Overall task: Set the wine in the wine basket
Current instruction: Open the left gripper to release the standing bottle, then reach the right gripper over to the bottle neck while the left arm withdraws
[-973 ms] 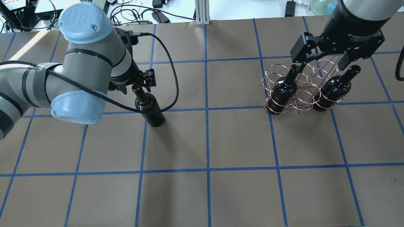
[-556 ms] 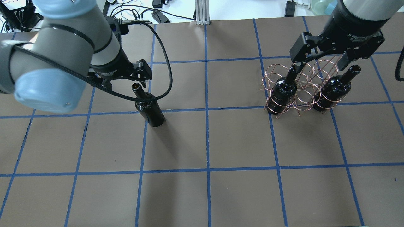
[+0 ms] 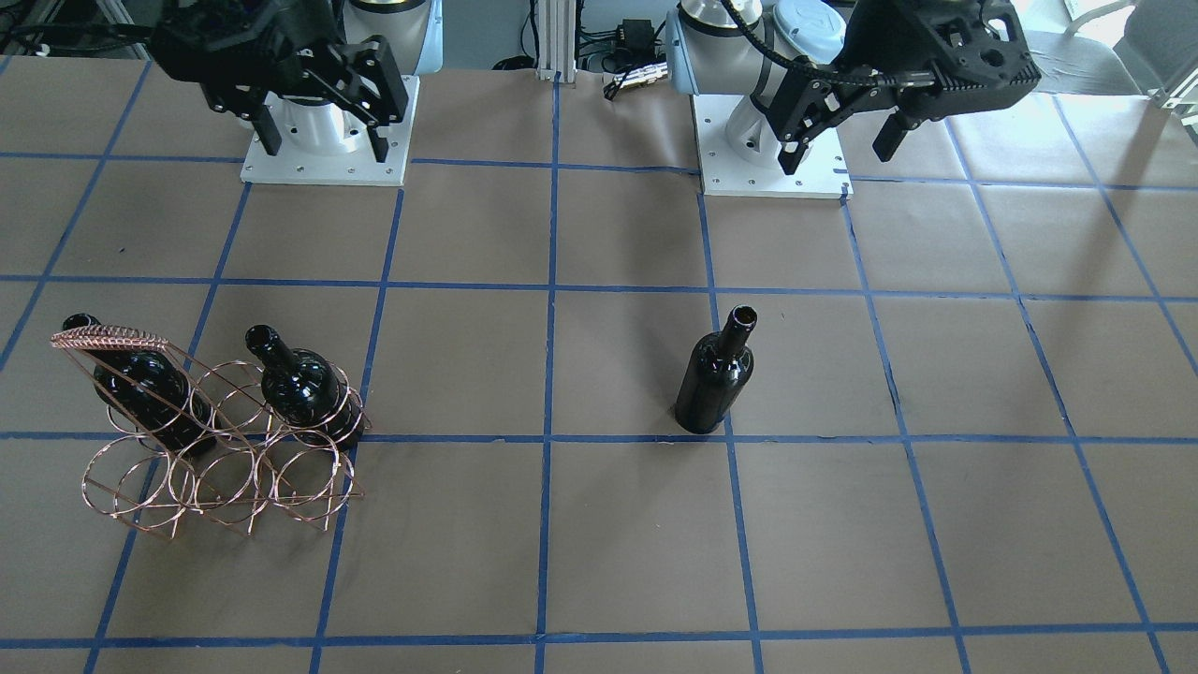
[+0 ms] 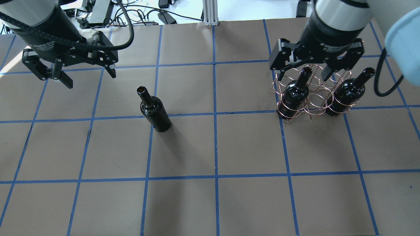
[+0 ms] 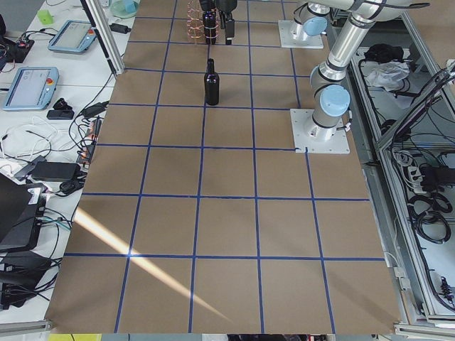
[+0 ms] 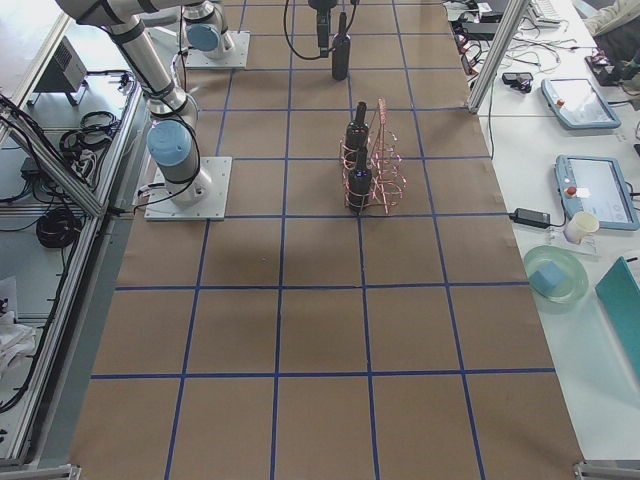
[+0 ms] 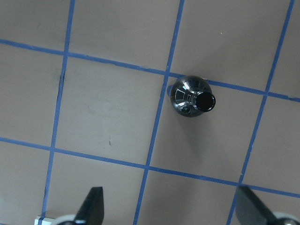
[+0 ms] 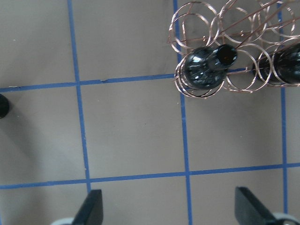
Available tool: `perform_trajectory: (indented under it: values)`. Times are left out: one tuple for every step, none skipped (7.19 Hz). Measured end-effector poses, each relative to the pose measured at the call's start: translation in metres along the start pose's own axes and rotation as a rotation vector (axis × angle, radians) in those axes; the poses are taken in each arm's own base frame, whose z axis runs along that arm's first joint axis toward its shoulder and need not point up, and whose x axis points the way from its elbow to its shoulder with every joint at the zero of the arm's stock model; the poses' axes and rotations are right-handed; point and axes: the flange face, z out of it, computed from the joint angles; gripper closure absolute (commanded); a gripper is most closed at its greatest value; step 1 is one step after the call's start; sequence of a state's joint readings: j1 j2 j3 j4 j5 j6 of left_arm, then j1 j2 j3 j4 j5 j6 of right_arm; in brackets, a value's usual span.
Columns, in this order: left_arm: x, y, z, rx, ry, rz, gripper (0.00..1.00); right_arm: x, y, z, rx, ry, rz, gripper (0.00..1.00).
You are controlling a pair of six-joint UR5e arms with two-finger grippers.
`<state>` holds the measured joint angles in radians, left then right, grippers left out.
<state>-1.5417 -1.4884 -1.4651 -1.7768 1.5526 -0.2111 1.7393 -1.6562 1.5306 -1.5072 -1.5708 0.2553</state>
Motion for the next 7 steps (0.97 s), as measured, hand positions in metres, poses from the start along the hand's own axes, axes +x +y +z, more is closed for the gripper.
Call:
perform_trajectory:
  values:
    - [-0.004, -0.001, 0.003, -0.016, 0.000, -0.003, 0.00, -0.043, 0.009, 0.005, 0.003, -0.007, 0.025, 0.01]
    - [-0.010, 0.001, 0.000, -0.023, -0.002, 0.012, 0.00, -0.091, 0.016, 0.011, 0.012, -0.019, 0.039, 0.01]
    - [-0.023, -0.001, -0.004, -0.032, -0.009, 0.048, 0.00, -0.141, 0.019, 0.024, 0.024, -0.035, 0.051, 0.01]
    - [-0.055, -0.009, -0.012, -0.029, -0.022, 0.095, 0.00, -0.192, 0.020, 0.047, 0.039, -0.053, 0.056, 0.01]
    - [-0.097, -0.017, -0.022, -0.023, -0.041, 0.120, 0.00, -0.235, 0.022, 0.075, 0.048, -0.065, 0.059, 0.01]
    - [-0.142, -0.022, -0.033, -0.014, -0.056, 0.113, 0.00, -0.263, 0.024, 0.095, 0.053, -0.072, 0.058, 0.01]
    - [-0.181, -0.026, -0.040, -0.009, -0.066, 0.081, 0.00, -0.276, 0.026, 0.104, 0.054, -0.076, 0.064, 0.01]
